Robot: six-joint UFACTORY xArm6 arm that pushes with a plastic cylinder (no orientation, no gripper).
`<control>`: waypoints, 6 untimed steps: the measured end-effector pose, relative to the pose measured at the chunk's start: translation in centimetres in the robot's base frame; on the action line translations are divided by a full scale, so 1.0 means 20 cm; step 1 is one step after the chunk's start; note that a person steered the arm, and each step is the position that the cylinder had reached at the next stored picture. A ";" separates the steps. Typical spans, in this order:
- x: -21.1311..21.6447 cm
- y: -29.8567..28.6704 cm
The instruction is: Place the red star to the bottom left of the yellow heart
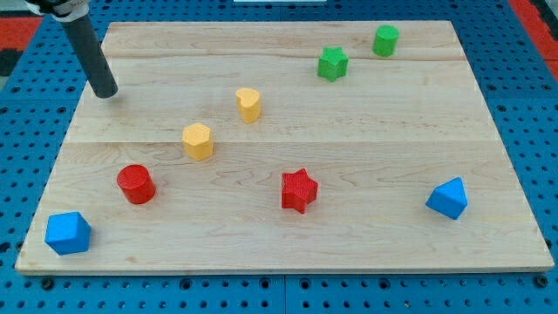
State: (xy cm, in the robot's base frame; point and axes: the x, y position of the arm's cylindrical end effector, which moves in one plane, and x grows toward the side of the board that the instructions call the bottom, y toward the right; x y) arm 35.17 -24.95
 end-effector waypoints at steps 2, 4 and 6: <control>0.01 0.19; 0.19 0.56; 0.35 1.03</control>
State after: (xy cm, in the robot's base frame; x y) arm 42.09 -4.27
